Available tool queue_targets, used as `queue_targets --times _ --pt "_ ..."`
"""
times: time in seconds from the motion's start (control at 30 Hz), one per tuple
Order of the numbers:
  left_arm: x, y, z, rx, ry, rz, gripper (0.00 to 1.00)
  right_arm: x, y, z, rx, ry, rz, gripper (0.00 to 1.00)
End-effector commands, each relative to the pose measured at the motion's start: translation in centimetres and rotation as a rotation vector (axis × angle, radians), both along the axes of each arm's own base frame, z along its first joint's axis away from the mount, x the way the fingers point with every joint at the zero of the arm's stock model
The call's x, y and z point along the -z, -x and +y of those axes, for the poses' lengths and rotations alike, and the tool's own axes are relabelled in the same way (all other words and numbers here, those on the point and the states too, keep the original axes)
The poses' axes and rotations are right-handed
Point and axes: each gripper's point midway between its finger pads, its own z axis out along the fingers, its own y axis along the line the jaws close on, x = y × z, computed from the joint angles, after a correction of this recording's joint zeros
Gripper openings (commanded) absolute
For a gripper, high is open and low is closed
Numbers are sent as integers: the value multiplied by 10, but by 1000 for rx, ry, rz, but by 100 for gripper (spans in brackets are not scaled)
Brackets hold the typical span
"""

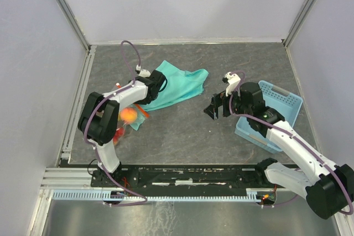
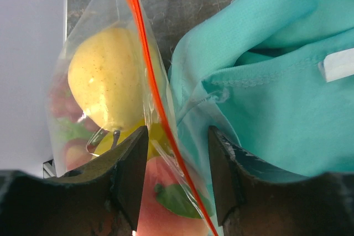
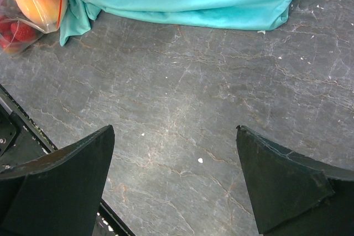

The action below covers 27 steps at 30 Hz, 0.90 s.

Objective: Open the zip-top bag and remove the fake food

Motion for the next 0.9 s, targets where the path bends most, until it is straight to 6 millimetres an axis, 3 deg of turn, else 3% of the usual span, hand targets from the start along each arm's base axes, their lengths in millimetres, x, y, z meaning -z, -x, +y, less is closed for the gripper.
queue_targets --times 0.0,0.07,0.13,0.23,0.4,0.5,0.67,0.87 --pt "-15 -5 5 -23 30 -77 31 -15 -3 0 9 -24 -64 99" --pt "-19 -5 6 -22 28 -84 27 -14 -3 0 12 -21 -63 99" --pt "-27 -4 8 -23 22 -98 13 -12 -4 0 11 -18 -57 99" --pt "-44 -4 10 -9 25 -126 4 -10 -4 0 10 -15 -48 99" --pt "-83 2 12 21 60 -204 3 -14 -4 4 -6 -31 -55 99" --pt "-103 8 9 36 130 -266 3 -27 5 16 -81 -99 -75 99" --pt "-131 14 -20 103 405 -405 3 -54 19 44 -234 -238 -106 99" --pt "-158 19 -63 118 752 -520 3 -69 27 83 -345 -242 -184 99"
